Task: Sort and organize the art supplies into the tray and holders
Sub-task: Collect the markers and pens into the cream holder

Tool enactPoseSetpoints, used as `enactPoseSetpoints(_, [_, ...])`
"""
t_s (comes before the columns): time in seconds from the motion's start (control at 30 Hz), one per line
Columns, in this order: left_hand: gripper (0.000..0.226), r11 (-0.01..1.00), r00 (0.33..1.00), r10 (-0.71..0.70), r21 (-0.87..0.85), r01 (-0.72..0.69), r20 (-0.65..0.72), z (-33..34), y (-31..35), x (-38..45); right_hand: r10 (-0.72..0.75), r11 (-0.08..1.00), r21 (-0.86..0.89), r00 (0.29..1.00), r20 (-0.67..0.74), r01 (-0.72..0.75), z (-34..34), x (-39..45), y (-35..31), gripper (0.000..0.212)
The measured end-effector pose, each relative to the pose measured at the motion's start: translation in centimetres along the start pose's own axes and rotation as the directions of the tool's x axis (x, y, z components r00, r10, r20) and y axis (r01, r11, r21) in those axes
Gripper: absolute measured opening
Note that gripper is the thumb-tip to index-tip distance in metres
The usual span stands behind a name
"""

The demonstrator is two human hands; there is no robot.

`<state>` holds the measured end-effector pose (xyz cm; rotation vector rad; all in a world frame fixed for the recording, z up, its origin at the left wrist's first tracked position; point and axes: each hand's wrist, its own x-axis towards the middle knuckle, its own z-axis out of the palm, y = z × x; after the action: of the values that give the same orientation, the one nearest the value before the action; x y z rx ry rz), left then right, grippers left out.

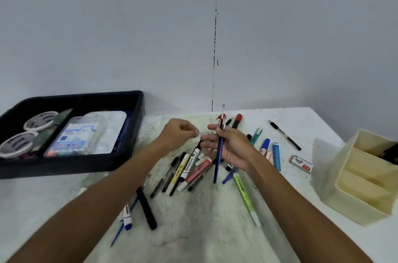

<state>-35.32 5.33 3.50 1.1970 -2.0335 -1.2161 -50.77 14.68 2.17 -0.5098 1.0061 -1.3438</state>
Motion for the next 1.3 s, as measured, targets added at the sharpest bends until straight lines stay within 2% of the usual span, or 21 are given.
enactPoseSetpoints(0.1, [0.011, 0.912, 0.998, 0.054, 0.407, -0.044, -0.012, -1.3, -3.8, -2.2, 0.05, 0.999, -0.013, 0.999, 0.002, -0.05, 0.3, 0.2, 0.8, 0.027])
enactPoseSetpoints(0.2, [0.02, 0.828, 0.997, 0.074, 0.559, -0.05, -0.02, -2.2, -6.9, -4.8, 0.128, 0.991, -0.044, 0.992, 0.018, -0.127, 1.0, 0.4, 2.4, 0.027])
enactPoseSetpoints(0.33, [0.02, 0.771, 0.99, 0.118, 0.635, -0.041, -0.08, -3.5, -9.3, -7.6, 0.21, 0.97, -0.127, 0.978, -0.005, -0.209, 2.2, 1.1, 4.5, 0.027])
enactPoseSetpoints(0.47, [0.015, 0.716, 0.975, 0.153, 0.699, 0.003, -0.161, -4.2, -11.2, -9.5, 0.157, 0.962, -0.212, 0.984, -0.082, -0.171, 3.2, 2.2, 5.4, 0.026])
enactPoseSetpoints(0.6, [0.019, 0.67, 0.958, 0.137, 0.736, 0.096, -0.25, -3.7, -12.1, -10.3, 0.114, 0.981, -0.145, 0.988, -0.108, -0.129, 3.7, 2.8, 5.5, 0.026])
enactPoseSetpoints(0.77, [0.009, 0.716, 0.925, 0.134, 0.68, 0.157, -0.355, -3.1, -12.4, -9.9, 0.102, 0.985, -0.131, 0.993, -0.065, -0.11, 4.4, 2.5, 6.0, 0.023])
enactPoseSetpoints(0.87, [0.02, 0.722, 0.928, 0.067, 0.659, 0.208, -0.366, -3.0, -11.5, -9.4, 0.088, 0.986, -0.139, 0.995, -0.052, -0.095, 4.5, 2.2, 6.2, 0.024])
enactPoseSetpoints(1.03, [0.027, 0.541, 0.948, -0.006, 0.797, 0.269, -0.317, -2.6, -11.0, -9.1, 0.073, 0.99, -0.113, 0.996, -0.052, -0.078, 4.3, 1.8, 6.0, 0.024])
enactPoseSetpoints(1.3, [0.019, 0.511, 0.937, -0.054, 0.797, 0.323, -0.345, -1.9, -10.7, -8.8, 0.063, 0.993, -0.098, 0.997, -0.052, -0.068, 3.9, 1.3, 5.9, 0.024])
